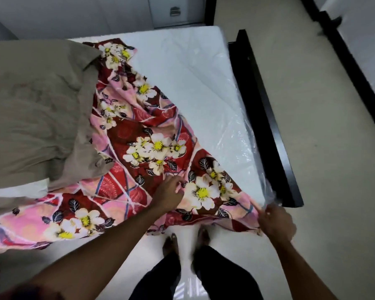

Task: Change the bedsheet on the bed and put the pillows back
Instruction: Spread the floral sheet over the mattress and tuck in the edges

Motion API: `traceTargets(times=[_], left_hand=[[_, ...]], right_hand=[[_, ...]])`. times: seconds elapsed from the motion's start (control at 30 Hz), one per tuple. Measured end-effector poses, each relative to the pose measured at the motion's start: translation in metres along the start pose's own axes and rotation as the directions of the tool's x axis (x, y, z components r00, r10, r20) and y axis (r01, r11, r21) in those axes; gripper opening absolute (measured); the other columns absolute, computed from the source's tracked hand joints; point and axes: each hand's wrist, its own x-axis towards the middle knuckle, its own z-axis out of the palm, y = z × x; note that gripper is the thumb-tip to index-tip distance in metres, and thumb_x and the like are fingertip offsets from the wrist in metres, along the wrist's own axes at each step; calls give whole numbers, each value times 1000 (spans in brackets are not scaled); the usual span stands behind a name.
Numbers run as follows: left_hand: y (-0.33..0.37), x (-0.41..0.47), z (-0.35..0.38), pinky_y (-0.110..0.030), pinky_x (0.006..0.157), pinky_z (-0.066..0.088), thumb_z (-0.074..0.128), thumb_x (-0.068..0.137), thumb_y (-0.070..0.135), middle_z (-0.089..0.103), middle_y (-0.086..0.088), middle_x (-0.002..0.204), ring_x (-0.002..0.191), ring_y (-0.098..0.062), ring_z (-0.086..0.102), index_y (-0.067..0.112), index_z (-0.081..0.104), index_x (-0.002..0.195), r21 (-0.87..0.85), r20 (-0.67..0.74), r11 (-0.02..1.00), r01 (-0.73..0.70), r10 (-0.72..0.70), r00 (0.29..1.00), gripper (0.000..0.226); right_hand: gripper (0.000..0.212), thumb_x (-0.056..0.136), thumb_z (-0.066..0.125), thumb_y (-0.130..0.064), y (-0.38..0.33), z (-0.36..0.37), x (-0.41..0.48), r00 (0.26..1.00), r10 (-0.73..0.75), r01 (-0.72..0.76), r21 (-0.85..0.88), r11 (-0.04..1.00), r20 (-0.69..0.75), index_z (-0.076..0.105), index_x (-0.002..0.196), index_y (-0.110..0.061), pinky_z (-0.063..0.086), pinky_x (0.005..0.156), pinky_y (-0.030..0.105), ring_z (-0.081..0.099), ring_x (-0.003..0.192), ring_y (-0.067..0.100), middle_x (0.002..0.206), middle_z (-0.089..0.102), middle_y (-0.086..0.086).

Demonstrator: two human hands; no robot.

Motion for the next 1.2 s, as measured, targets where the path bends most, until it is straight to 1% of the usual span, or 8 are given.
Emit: traceTargets(times=[0.13,0.33,0.5,0.67,0.87,0.93,1.03,1.2], left_hand=[[37,20,30,-28,72,47,64,88,32,63,10,99,84,-12,60,30,63,109,-13,90,1000,26,-24,996,21],[104,58,74,-30,66,51,63,85,54,66,8,76,73,-11,63,24,62,85,31,-27,989,146,-145,989,30],[155,87,105,-30,63,42,48,82,74,63,2,70,75,-25,64,17,51,62,222,-113,888,402,-386,915,60],[199,101,138,-31,60,37,51,94,55,54,-1,60,68,-28,60,15,46,58,108,13,887,448,-452,892,54],[231,91,153,-32,51,26,57,94,24,40,1,55,51,-14,39,17,38,59,-46,158,910,411,-400,903,41],[227,86,159,-30,52,27,60,90,21,40,4,54,50,-11,39,18,39,57,-134,207,892,431,-400,893,39],[227,83,165,-30,55,29,61,84,13,39,9,47,46,-6,38,18,40,52,-289,172,848,443,-409,896,39],[230,78,160,-22,49,31,59,78,-9,41,13,39,39,0,35,17,47,40,-450,297,750,485,-387,873,48]], right_hand=[[27,79,67,-42,-25,1,16,946,-289,317,229,920,-148,66,100,-25,54,77,40,66,92,27,97,69,3],[15,80,69,-40,-76,-5,60,792,-542,486,248,838,280,67,92,-31,47,70,29,67,87,18,89,72,-8],[17,76,71,-13,-47,-17,100,824,-546,285,724,628,149,61,66,-22,49,65,30,64,66,4,67,68,-9],[20,74,63,-7,-10,-39,118,717,-681,366,750,551,150,54,62,-21,45,60,34,55,60,7,61,60,-7],[33,62,64,-7,-5,-93,175,189,-712,618,482,621,676,65,56,-40,49,69,22,62,68,1,66,67,-17],[37,69,63,0,-19,-101,200,348,-704,644,388,659,619,68,60,-36,50,74,22,66,74,4,69,69,-16],[17,87,65,-3,-72,-101,219,638,-573,190,617,764,514,71,81,-17,48,62,22,62,67,12,71,71,-8],[27,97,60,-44,-174,-91,205,491,-558,238,513,825,669,65,108,-19,45,59,23,67,72,16,89,74,4]])
